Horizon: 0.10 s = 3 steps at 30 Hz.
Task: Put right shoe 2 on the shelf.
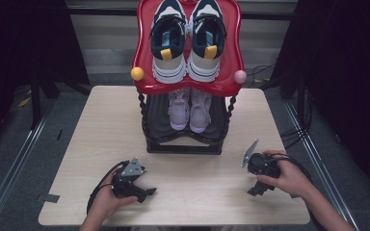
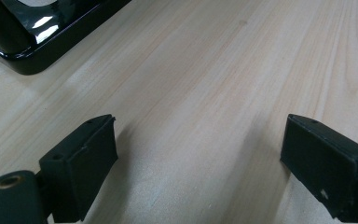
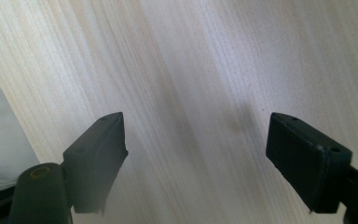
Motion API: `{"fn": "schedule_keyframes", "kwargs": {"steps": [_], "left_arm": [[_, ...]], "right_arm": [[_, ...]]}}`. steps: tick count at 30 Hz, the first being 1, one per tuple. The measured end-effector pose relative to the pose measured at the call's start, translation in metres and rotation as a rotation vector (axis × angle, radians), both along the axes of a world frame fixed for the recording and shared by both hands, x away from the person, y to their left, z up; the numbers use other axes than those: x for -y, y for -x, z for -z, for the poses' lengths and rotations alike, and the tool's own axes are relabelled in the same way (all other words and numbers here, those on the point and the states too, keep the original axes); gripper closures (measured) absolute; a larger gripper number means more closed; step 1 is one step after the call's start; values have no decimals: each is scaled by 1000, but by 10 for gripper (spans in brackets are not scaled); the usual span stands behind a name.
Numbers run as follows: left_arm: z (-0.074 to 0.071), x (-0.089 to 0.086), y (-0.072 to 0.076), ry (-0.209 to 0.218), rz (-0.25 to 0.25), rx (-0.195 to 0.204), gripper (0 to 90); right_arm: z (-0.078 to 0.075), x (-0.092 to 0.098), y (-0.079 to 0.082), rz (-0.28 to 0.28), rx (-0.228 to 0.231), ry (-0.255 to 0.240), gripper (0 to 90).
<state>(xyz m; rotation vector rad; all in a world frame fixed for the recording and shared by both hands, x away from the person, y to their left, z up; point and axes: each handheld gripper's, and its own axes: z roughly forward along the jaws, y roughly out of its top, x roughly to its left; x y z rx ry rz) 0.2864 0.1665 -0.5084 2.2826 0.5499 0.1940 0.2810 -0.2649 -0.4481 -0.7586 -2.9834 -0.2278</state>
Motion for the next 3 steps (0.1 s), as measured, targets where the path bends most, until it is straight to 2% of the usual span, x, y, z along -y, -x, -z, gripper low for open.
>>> {"fn": "schedule_keyframes", "kwargs": {"steps": [3], "left_arm": [[0, 0, 0, 1, -1, 0, 98]], "right_arm": [[3, 1, 1, 15, 14, -12, 195]]}}
